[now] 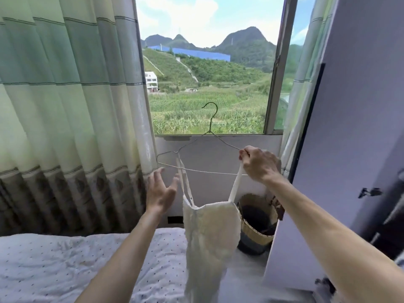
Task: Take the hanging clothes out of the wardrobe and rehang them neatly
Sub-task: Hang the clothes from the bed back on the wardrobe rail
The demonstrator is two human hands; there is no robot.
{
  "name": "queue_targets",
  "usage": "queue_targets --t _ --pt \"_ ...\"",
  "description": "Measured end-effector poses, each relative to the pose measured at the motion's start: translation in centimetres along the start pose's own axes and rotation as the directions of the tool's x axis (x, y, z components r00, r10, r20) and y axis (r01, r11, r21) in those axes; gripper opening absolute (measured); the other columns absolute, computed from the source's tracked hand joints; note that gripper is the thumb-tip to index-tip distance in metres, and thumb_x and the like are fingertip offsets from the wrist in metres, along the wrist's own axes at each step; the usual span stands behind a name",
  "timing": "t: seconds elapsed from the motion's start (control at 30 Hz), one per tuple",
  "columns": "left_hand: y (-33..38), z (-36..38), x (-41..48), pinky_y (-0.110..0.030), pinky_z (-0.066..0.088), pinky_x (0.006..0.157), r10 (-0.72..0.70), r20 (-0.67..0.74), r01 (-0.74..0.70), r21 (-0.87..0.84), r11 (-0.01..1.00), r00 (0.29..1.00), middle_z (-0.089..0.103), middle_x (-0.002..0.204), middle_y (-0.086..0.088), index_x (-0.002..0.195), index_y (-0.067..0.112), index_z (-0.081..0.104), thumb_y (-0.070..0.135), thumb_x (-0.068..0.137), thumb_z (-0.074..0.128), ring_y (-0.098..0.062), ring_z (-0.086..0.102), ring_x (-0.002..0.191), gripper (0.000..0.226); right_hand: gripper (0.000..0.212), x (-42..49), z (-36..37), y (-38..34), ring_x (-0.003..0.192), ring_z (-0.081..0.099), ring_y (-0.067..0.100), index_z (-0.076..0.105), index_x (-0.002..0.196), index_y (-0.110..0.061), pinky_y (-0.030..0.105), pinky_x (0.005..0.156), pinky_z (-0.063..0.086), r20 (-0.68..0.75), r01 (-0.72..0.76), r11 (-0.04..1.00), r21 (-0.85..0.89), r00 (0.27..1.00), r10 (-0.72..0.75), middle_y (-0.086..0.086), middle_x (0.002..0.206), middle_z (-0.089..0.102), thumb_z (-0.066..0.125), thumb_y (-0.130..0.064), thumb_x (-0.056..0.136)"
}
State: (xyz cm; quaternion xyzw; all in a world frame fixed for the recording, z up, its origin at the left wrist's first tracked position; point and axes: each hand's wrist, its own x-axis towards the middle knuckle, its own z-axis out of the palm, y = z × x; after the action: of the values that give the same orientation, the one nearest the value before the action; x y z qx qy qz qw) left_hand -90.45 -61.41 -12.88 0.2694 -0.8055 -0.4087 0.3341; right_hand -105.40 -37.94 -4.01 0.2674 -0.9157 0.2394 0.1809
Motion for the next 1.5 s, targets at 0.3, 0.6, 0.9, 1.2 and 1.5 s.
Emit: queue_targets --t 0.3,0.6,0.9,1.2,1.5 --pt "3.3 13.0 -8.4 -0.033 0.041 0.094 -0.053 0.32 0.131 -0.226 0.965 0.946 0.041 0.134 0.003 0.151 0.023 0.005 0.061 0.058 0.086 -0.017 0.046 0.118 0.129 0.036 1.6 -9.3 2.5 0.076 0.057 0.029 0.064 0.106 -0.019 0.029 0.061 0.035 -0.236 -0.089 0.996 0.01 0.968 0.089 0.005 0.085 0.064 0.034 -0.039 0.105" --pt "10.7 15.2 -3.3 -0.031 0.039 0.068 -0.121 0.254 0.13 -0.02 0.991 0.96 0.064 0.09 -0.012 0.103 0.001 0.069 0.041 0.084 0.076 -0.03 0.06 0.087 0.045 0.036 0.4 -13.6 11.0 0.087 0.059 0.03 0.065 0.11 -0.022 0.032 0.069 0.037 -0.361 -0.222 0.97 0.102 0.9 0.244 0.007 0.099 0.07 0.034 -0.039 0.105" --pt "16.5 21.7 -0.3 -0.041 0.059 0.077 0.03 0.51 0.037 -0.119 0.992 0.86 0.066 0.109 -0.007 0.116 0.017 0.059 0.046 0.074 0.061 -0.023 0.066 0.096 0.051 0.036 0.0 -13.6 20.1 0.082 0.058 0.033 0.061 0.103 -0.022 0.034 0.067 0.035 -0.45 -0.351 0.93 0.11 0.817 0.362 0.002 0.093 0.07 0.03 -0.04 0.106" --pt "17.8 26.6 1.4 -0.053 0.055 0.092 0.142 0.792 -0.104 -0.1 0.99 0.594 0.048 0.111 -0.002 0.128 0.014 0.041 0.021 0.053 0.064 -0.024 0.056 0.103 0.078 0.038 -2.2 -13.8 25.2 0.1 0.061 0.037 0.061 0.106 -0.017 0.034 0.069 0.033 -0.492 -0.515 0.856 0.041 0.736 0.466 0.007 0.106 0.07 0.029 -0.038 0.107" --pt "21.1 31.6 -2.5 -0.036 0.049 0.068 0.109 0.841 0.314 -0.314 0.896 0.529 0.059 0.093 -0.012 0.099 0.007 0.057 0.008 0.045 0.05 -0.029 0.054 0.082 0.055 0.037 -11.9 -10.4 29.8 0.091 0.058 0.034 0.061 0.101 -0.022 0.036 0.068 0.035 -0.361 -0.755 0.651 -0.076 0.63 0.688 0.007 0.1 0.069 0.029 -0.04 0.106"
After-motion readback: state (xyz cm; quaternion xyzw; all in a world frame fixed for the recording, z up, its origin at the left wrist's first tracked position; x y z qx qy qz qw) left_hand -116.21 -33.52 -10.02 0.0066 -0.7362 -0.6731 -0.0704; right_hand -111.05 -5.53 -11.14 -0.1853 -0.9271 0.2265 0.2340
